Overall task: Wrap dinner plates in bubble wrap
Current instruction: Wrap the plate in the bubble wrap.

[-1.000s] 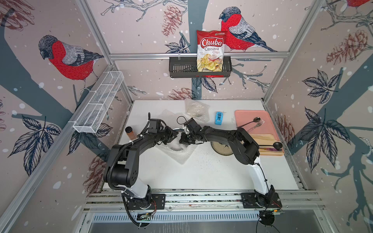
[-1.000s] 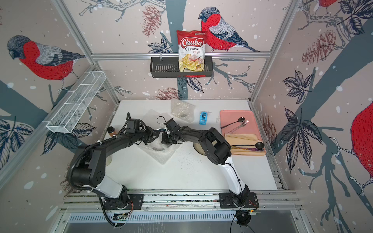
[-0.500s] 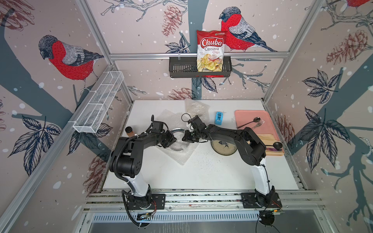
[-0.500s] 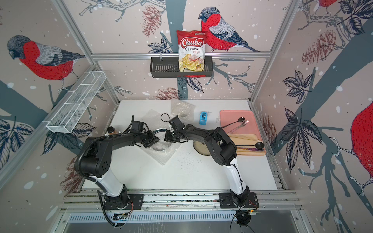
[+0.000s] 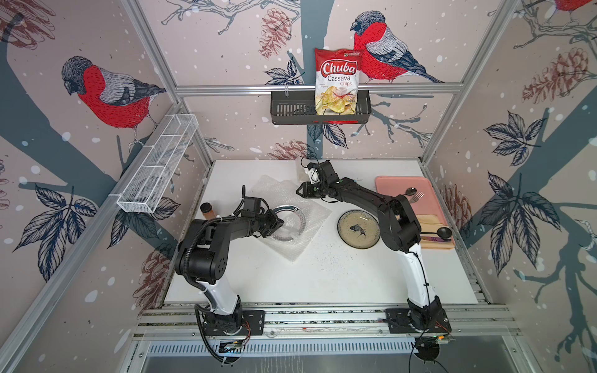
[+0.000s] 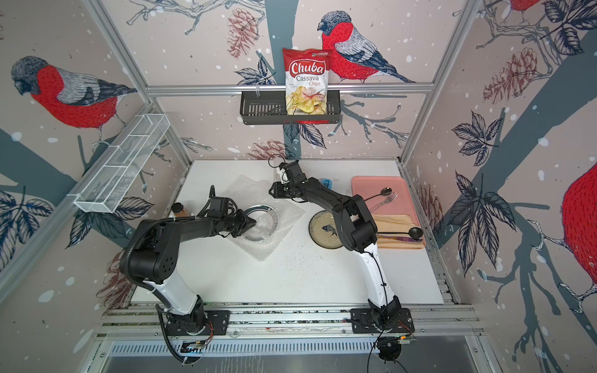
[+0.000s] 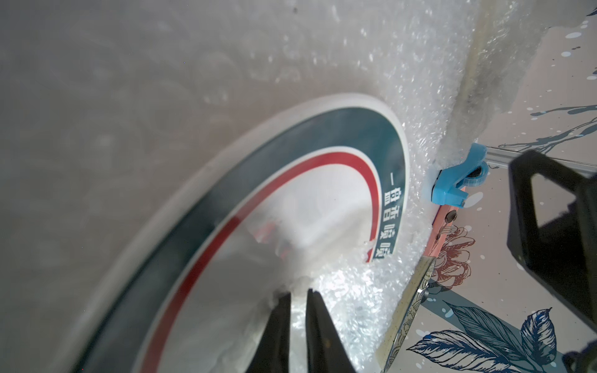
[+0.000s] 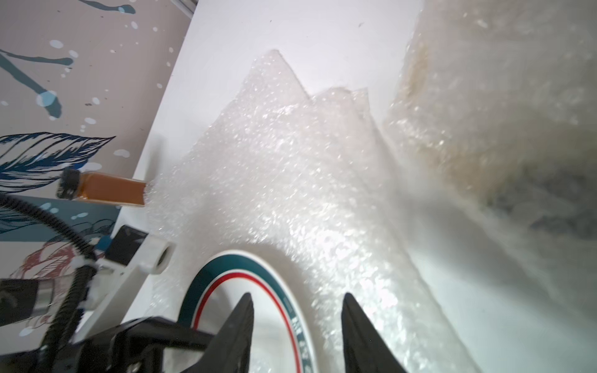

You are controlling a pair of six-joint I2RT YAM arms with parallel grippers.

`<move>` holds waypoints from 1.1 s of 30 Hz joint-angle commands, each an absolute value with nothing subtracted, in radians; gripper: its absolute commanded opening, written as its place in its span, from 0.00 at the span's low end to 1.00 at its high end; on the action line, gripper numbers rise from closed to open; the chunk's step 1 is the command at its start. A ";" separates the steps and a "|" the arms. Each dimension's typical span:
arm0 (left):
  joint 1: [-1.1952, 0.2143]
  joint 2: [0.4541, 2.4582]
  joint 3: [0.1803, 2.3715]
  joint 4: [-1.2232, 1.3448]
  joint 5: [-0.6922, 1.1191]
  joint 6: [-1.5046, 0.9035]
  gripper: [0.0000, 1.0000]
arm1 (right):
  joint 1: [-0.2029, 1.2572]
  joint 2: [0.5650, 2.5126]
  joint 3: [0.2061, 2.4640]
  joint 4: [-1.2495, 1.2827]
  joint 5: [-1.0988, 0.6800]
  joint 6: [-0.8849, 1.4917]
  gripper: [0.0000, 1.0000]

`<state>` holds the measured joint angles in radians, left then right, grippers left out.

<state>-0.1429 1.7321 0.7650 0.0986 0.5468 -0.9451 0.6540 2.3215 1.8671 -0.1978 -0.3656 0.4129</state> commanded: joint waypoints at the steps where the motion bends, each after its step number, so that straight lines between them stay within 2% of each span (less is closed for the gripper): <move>1: -0.143 1.738 0.748 -0.051 0.462 -0.943 0.15 | 0.649 2.394 1.971 -0.246 -0.322 0.342 0.46; 3: -0.143 1.734 0.745 -0.052 0.464 -0.946 0.15 | 0.646 2.435 2.018 -0.256 -0.305 0.344 0.50; 11: -0.143 1.724 0.723 -0.046 0.458 -0.960 0.15 | 0.627 2.557 2.111 -0.249 -0.326 0.390 0.53; 21: -0.143 1.733 0.726 -0.036 0.464 -0.969 0.15 | 0.613 2.585 2.108 -0.100 -0.556 0.453 0.51; 28: -0.142 1.736 0.720 -0.031 0.466 -0.969 0.15 | 0.609 2.588 2.108 -0.056 -0.610 0.479 0.38; 31: -0.143 1.740 0.720 -0.029 0.466 -0.971 0.15 | 0.609 2.588 2.109 -0.049 -0.620 0.482 0.26; 33: -0.142 1.743 0.720 -0.026 0.468 -0.971 0.15 | 0.610 2.587 2.109 -0.042 -0.631 0.480 0.14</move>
